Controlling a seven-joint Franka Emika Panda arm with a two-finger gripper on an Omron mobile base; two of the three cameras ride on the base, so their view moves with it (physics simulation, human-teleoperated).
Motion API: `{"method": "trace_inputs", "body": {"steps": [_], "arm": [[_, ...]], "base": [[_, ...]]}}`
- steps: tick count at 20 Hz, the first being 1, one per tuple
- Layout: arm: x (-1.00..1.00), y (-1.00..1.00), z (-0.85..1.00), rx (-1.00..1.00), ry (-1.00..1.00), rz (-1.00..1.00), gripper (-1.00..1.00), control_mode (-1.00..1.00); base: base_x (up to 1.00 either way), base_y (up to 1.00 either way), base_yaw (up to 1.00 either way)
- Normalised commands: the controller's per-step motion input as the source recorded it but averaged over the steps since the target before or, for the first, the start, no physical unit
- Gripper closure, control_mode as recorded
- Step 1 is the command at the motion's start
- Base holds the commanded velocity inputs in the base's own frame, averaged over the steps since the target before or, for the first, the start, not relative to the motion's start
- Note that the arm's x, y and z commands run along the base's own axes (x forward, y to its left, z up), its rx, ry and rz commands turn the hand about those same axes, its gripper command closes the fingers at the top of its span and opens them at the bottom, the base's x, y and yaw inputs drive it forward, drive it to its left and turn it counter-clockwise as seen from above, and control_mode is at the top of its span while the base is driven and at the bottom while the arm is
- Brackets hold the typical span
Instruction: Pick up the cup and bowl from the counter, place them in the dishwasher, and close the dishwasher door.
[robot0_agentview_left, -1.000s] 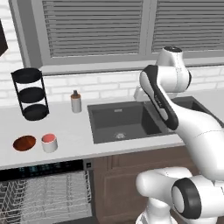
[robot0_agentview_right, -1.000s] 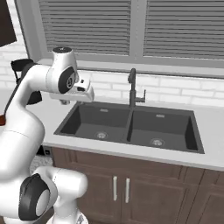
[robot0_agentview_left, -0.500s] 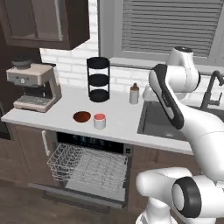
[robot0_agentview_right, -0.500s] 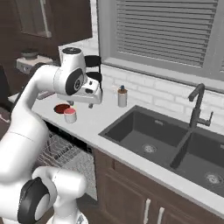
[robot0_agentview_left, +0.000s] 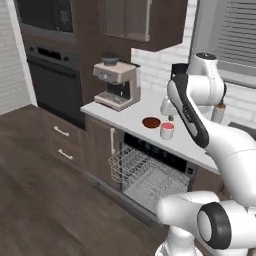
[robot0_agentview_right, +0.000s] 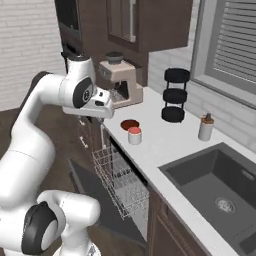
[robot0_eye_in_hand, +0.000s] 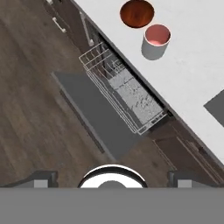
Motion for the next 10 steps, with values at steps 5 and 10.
{"method": "trace_inputs", "body": {"steps": [5,10], "arm": [[0.00,0.00,0.00,0.00,0.00,0.00,-1.00,1.00],[0.00,0.00,0.00,0.00,0.00,0.00,-1.00,1.00]], "base": [[-0.30,-0.41,0.44],[-0.07,-0.52,0.22]]}}
